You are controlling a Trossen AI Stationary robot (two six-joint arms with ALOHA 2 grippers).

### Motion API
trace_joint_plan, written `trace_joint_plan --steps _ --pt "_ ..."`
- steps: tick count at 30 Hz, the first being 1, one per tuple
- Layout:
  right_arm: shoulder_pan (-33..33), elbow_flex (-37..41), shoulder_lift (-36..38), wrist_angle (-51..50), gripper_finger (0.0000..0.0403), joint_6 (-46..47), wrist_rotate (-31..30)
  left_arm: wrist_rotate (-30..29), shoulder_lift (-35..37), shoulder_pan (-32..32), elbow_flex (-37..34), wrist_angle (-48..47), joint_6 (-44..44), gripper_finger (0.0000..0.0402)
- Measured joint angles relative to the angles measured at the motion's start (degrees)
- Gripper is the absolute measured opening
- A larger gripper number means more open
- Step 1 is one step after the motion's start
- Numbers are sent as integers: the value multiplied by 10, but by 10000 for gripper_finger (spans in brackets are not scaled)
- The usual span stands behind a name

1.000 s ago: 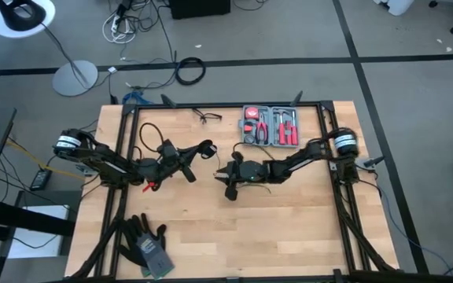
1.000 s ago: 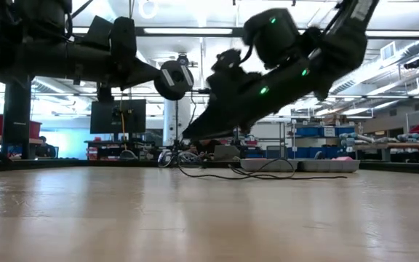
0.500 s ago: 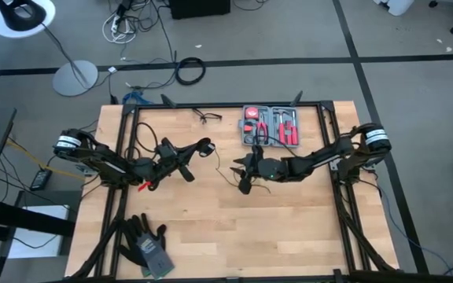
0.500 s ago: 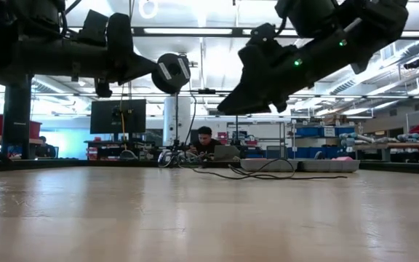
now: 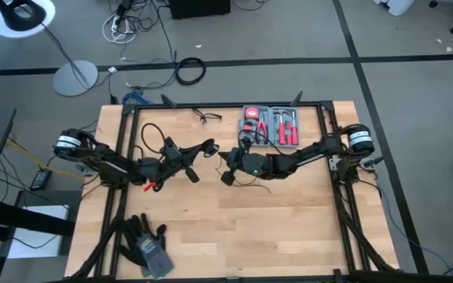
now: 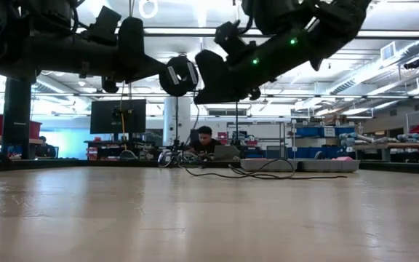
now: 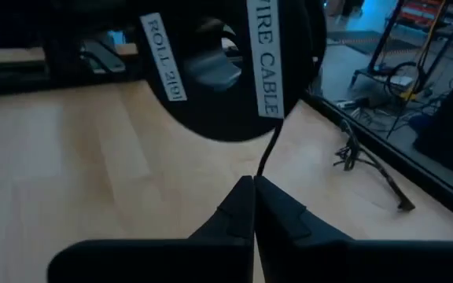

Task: Coil cords
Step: Coil the black wire onto the spool

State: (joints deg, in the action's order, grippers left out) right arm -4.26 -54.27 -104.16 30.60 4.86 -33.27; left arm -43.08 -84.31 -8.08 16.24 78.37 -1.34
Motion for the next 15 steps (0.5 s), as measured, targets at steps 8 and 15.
trace_joint_plan --steps 8,15 --pt "3 -21 -9 -26 1 -17 -20 -6 0 0 0 -7 3 0" --pt "2 -40 -17 -51 1 -20 -1 -7 0 2 1 -2 17 0"
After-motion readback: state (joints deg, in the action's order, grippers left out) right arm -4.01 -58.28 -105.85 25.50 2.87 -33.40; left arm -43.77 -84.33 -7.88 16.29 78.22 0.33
